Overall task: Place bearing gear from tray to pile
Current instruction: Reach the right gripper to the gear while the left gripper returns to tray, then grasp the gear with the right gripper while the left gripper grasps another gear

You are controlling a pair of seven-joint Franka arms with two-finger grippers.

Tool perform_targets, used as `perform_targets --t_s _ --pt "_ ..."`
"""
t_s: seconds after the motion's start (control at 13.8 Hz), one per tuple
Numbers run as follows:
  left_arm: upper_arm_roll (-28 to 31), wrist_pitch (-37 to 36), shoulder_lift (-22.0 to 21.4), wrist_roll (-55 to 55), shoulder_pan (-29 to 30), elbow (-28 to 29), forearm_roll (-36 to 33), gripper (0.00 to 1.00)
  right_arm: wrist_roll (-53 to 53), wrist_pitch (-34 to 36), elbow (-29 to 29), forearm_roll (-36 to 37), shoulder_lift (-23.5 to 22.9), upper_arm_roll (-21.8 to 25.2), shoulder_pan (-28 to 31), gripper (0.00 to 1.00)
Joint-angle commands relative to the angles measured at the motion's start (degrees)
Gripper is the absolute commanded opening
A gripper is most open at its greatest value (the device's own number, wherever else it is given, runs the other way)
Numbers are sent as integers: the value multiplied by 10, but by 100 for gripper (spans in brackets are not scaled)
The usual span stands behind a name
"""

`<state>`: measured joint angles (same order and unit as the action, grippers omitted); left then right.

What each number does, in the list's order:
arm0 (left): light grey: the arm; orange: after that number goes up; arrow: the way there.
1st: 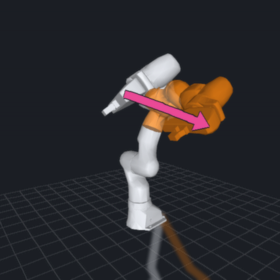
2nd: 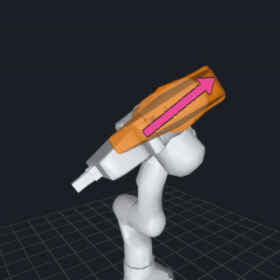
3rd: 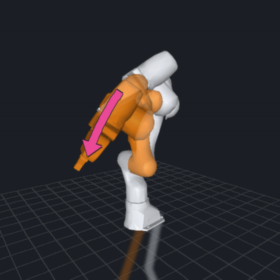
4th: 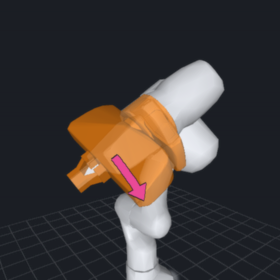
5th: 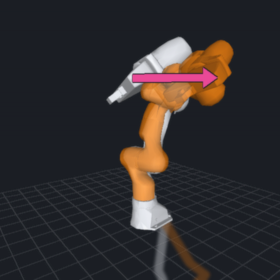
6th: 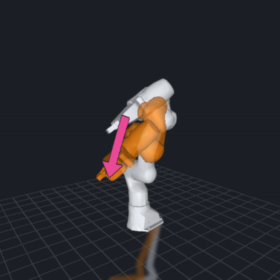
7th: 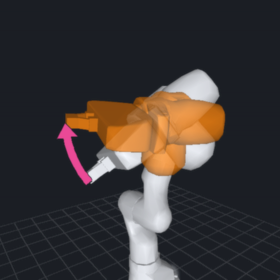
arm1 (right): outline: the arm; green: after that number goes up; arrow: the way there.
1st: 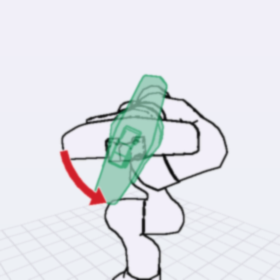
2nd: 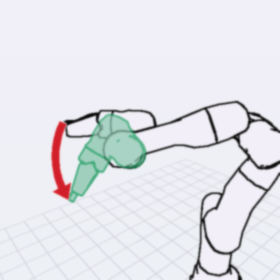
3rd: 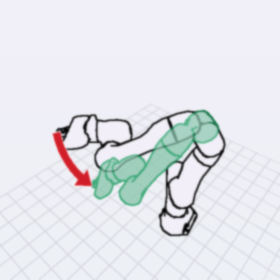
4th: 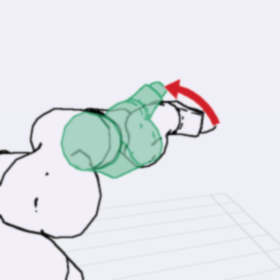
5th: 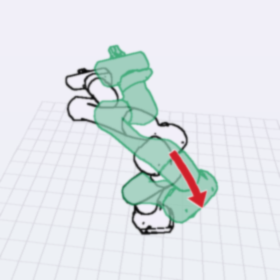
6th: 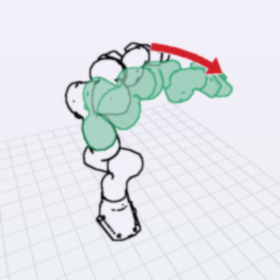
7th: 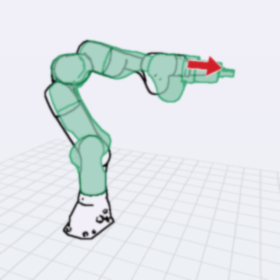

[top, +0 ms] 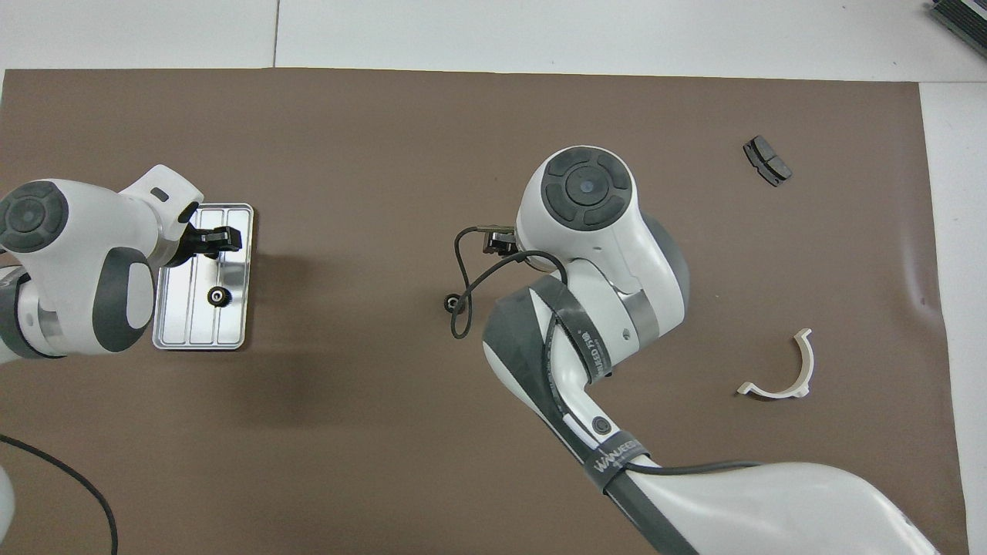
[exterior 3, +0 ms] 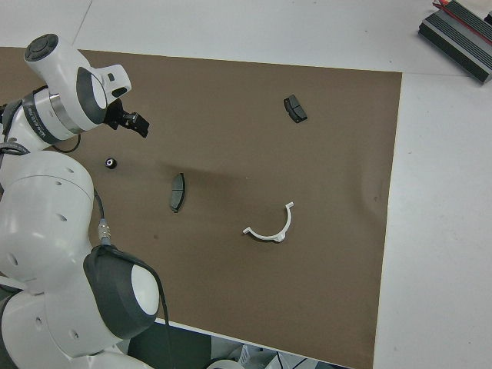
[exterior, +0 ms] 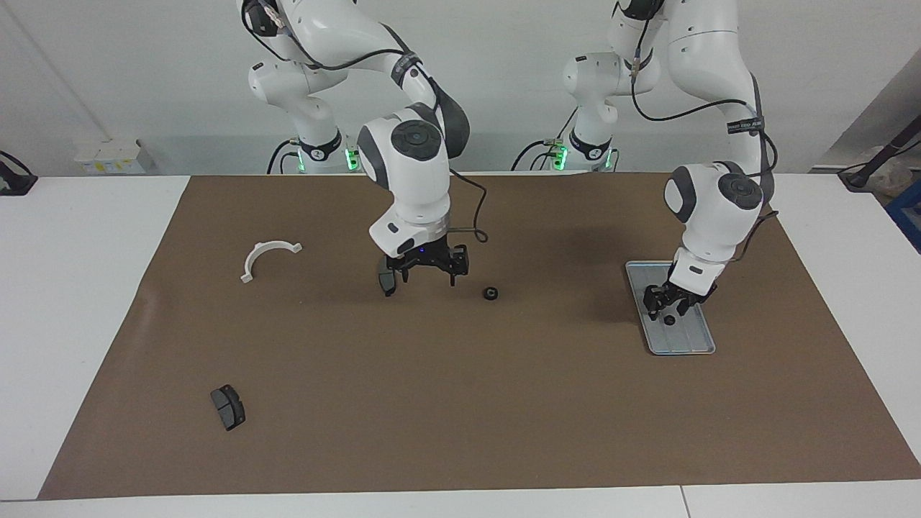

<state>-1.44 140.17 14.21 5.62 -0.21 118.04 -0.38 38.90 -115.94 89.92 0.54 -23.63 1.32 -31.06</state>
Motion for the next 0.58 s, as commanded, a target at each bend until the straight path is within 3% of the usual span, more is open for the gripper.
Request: perform_targets --t_s 0.0,0.14,0.51 --pt "-5 26 0 -21 19 12 -6 65 58 -3 -79 0 -76 3 -35 100" --pt "-5 38 10 -21 21 12 -6 62 87 -3 -114 8 -109 3 -49 100" --pt "-5 70 27 -20 21 17 -6 55 120 -41 -123 9 -144 2 -73 100"
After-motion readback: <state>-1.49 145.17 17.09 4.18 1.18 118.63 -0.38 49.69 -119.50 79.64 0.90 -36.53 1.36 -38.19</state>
